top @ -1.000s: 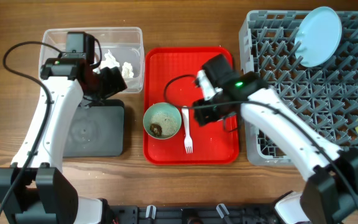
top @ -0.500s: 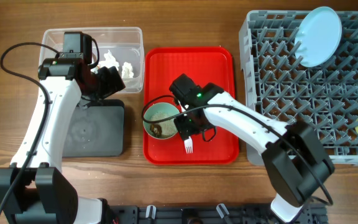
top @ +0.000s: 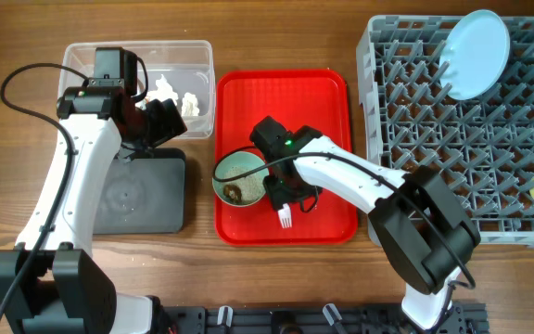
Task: Sort waste into correct bins and load items into the dishwasher rack
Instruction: 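Grasp the white fork beside the green bowl with the right gripper, then carry the white fork into the rack next to the spoon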
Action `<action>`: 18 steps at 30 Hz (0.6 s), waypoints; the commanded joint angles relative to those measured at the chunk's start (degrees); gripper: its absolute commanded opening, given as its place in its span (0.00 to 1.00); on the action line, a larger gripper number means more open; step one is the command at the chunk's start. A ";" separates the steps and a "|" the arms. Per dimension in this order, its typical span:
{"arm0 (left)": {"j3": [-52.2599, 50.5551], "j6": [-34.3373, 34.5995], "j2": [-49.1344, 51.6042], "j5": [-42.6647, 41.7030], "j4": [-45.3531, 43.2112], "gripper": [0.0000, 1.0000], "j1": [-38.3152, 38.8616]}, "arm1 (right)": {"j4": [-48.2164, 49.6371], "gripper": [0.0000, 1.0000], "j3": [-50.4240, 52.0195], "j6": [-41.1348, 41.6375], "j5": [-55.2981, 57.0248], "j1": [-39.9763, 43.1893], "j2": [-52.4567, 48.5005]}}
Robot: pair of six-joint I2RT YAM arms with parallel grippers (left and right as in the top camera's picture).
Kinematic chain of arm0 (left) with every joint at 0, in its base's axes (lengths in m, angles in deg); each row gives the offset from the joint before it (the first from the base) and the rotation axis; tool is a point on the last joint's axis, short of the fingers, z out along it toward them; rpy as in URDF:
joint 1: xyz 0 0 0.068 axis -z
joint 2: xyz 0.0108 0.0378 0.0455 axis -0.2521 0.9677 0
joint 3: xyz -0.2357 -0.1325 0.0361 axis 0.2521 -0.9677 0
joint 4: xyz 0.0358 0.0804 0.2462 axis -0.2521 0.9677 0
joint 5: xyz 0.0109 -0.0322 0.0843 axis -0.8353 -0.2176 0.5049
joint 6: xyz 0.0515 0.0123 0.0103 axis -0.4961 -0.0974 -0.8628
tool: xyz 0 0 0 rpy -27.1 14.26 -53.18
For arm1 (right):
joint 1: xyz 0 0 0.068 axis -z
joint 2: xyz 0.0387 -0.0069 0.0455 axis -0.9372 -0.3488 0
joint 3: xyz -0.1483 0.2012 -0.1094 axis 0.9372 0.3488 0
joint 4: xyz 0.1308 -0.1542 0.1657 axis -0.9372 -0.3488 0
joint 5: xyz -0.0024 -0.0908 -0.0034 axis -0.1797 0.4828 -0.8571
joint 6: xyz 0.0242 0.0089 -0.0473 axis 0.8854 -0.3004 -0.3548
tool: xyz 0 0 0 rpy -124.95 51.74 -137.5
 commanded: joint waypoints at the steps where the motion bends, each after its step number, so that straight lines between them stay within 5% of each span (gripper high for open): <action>1: 0.37 0.98 -1.22 0.70 0.11 0.91 -0.22 | -0.22 0.54 0.59 3.26 6.16 1.62 -1.95; 18: 0.37 0.98 -1.22 0.70 0.24 0.91 -0.22 | 0.11 0.20 0.59 -1.64 0.22 6.67 -1.95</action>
